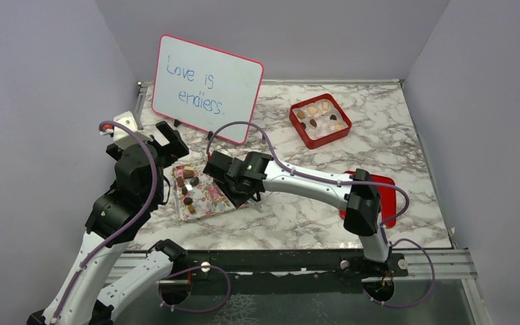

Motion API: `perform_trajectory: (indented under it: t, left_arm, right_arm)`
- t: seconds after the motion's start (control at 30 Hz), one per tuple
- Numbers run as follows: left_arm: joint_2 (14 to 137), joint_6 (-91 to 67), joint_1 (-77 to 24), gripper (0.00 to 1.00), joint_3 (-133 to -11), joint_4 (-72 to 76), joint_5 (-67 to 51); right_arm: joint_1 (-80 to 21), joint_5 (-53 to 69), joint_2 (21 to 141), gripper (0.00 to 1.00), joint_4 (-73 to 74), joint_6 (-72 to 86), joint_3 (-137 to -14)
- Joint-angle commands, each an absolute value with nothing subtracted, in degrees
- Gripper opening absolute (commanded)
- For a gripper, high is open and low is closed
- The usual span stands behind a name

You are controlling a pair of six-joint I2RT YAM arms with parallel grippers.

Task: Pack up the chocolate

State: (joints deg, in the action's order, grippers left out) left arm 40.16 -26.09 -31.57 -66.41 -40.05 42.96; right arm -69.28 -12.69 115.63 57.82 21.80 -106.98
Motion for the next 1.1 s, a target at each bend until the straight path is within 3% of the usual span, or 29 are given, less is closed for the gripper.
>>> perform_trajectory:
  t: [0.0, 0.33, 1.07]
  left_arm:
    - [39.47, -26.19, -31.38, 0.99, -66.98, -40.46, 44.59]
    - [40.26, -27.12, -31.38, 0.99, -66.25, -40.43, 44.24]
    - [39.88, -30.07, -31.38, 0.99, -63.57, -40.4, 39.79]
  right_arm:
    - [-70.28, -16.33, 117.45, 0.38, 61.16, 21.05, -109.86]
    - [-70.57, -18.71, 116.53, 0.28, 61.7, 22.4, -109.7]
    - [-70.4, -20.18, 111.77, 0.27, 60.91, 25.72, -108.9]
